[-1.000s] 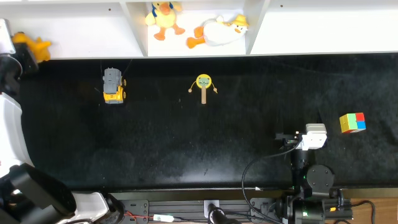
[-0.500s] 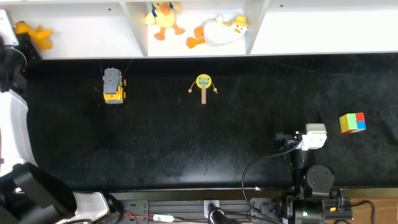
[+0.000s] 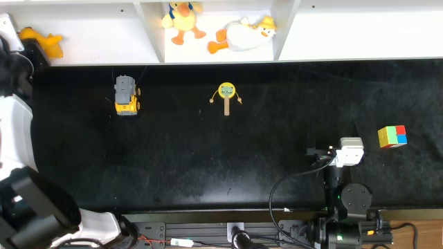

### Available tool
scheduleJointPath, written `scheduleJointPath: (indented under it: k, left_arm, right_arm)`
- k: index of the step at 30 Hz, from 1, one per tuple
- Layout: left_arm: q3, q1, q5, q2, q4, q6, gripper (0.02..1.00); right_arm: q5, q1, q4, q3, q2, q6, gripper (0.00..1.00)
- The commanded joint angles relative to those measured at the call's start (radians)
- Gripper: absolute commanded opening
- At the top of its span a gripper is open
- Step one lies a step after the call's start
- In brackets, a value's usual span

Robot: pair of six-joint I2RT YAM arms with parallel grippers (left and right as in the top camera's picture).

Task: Store Toys

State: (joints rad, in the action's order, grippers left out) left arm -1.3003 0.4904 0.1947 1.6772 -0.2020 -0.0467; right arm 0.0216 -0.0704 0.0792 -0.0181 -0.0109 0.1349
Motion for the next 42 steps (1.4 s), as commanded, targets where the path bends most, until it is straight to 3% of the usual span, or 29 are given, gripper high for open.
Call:
scheduleJointPath:
  k: [1, 26, 32, 36, 40, 42]
  left_arm:
    - [-0.022, -0.004, 0.029, 0.046, 0.01, 0.034, 0.246]
    - [-0.022, -0.005, 0.051, 0.104, 0.076, 0.056, 0.294]
    - [-0.021, -0.006, 0.05, 0.104, 0.088, 0.056, 0.356]
    - [-0.021, -0.006, 0.051, 0.104, 0.097, 0.056, 0.597]
    - [-0.021, -0.006, 0.05, 0.104, 0.112, 0.056, 0.919]
    - [-0.021, -0.006, 0.05, 0.104, 0.12, 0.056, 0.998]
  right_arm:
    - [0.004, -0.002, -0.005, 0.014, 0.007, -0.004, 0.993]
    - [0.004, -0.002, -0.005, 0.014, 0.007, -0.004, 0.996]
    - [0.004, -0.002, -0.005, 0.014, 0.007, -0.004, 0.996]
    - [0.004, -0.002, -0.005, 0.014, 0.007, -0.004, 0.996]
    - [0.004, -0.002, -0.005, 0.014, 0.007, -0.004, 0.996]
    - [0.004, -0.002, -0.005, 0.014, 0.007, -0.004, 0.996]
